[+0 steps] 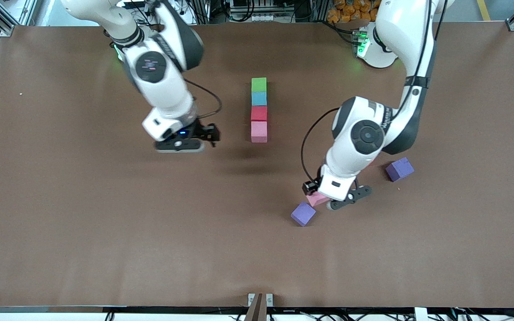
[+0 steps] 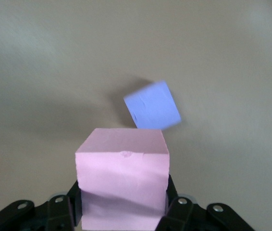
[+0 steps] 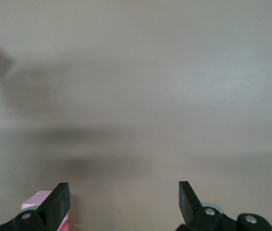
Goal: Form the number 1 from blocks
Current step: 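Place the pink cube at the line's end with the left gripper while the right retracts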
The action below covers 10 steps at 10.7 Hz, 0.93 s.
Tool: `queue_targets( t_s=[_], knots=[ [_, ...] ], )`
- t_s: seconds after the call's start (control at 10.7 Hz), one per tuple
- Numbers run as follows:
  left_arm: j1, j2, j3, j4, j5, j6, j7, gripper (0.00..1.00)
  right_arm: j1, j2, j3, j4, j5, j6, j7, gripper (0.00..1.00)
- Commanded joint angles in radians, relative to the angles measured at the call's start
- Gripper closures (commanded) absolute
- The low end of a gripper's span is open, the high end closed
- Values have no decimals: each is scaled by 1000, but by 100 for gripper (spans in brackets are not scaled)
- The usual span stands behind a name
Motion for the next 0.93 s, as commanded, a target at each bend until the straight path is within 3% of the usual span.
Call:
queue_targets(
  t_s=[0.0,0.47,0.65,0.84],
  knots=[
    [-88,28,9,-3,-10,-2,23,100,-128,-29,27,104,-8,-146,-145,0],
    [-239,86,-7,-3,-10,-1,63,100,-287,-25,32,275,-17,-300,-305,0],
    [-257,100,-17,-3,-10,-1,80,100,-404,-23,114,350,-92,-389,-363,0],
    [-268,118,-30,-3,-9,1,93,100,-563,-23,220,404,-94,-453,-409,0]
  ],
)
